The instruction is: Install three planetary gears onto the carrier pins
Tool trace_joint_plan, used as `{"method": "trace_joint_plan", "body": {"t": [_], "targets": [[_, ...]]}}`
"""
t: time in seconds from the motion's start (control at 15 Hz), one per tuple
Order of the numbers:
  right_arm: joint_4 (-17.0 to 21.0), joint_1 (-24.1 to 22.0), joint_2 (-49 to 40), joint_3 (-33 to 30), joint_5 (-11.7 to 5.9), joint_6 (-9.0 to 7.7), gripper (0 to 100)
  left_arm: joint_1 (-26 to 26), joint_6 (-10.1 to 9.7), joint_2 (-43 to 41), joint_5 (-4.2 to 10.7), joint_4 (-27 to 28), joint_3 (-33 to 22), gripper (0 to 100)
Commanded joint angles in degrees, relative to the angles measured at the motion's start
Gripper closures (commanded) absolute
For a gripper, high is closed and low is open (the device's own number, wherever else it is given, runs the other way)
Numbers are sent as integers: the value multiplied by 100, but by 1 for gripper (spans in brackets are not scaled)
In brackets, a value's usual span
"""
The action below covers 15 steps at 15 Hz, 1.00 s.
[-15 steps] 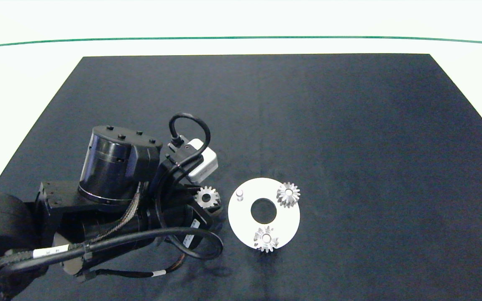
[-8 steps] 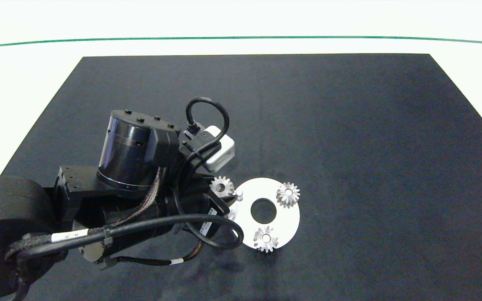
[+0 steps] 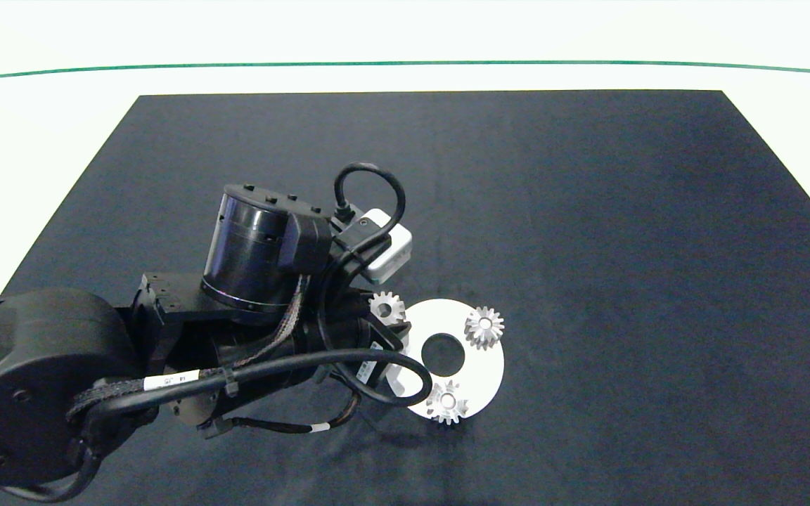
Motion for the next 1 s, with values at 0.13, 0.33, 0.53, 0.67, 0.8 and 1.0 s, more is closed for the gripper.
{"method": "trace_joint_plan", "body": {"t": [0.13, 0.33, 0.53, 0.67, 0.8, 1.0], "targets": [[17, 3, 23, -3, -12, -5, 0, -90, -6, 148, 10, -232, -9, 100], [17, 3, 14, 6, -12, -5, 0, -160, -15, 236, 10, -302, -36, 100], [17, 12, 14, -3, -12, -5, 0, -204, -6, 333, 10, -355, -62, 100], [17, 12, 14, -3, -12, -5, 0, -196, -6, 394, 19, -364, -71, 100], [17, 12, 14, -3, -12, -5, 0, -196, -6, 412, 19, -364, -71, 100], [17, 12, 5, -3, -12, -5, 0, -187, 20, 421, 106, -372, -80, 100]]}}
